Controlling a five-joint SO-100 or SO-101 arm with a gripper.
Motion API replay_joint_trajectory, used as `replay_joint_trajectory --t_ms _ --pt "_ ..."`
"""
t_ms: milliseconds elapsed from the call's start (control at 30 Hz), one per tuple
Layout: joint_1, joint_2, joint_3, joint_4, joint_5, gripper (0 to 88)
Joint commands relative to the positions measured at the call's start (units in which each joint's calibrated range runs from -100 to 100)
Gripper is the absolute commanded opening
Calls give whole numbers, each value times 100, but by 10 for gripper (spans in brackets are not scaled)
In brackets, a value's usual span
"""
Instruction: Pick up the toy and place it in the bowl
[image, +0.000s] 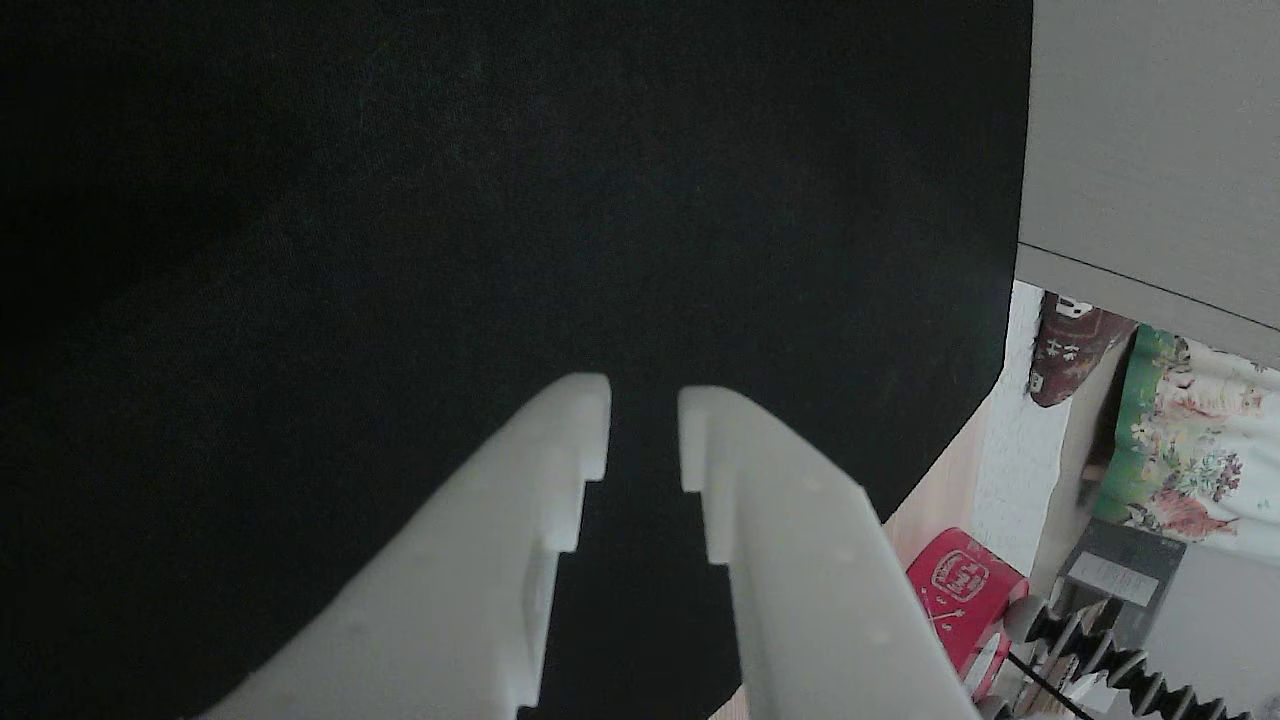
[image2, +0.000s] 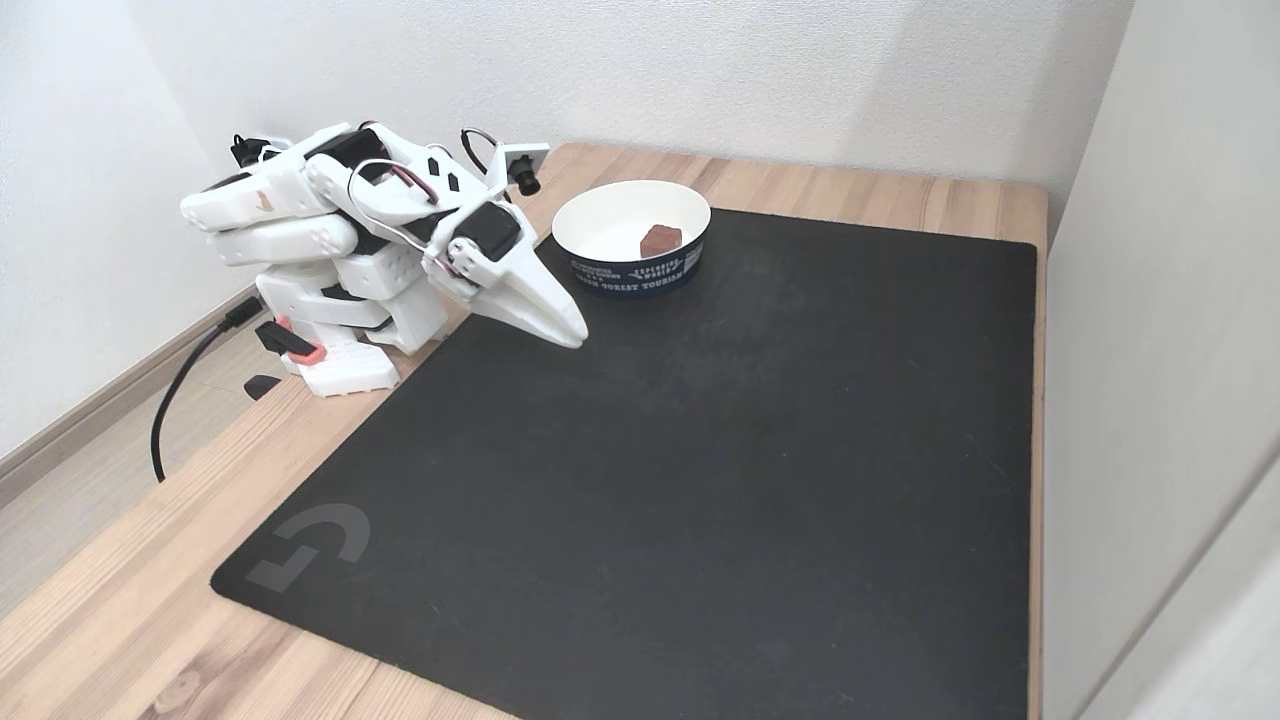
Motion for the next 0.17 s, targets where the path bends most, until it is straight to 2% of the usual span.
replay_joint_trajectory --t_ms 0,133 --pt "25 -75 87 20 29 25" --pt "25 -75 87 20 29 25"
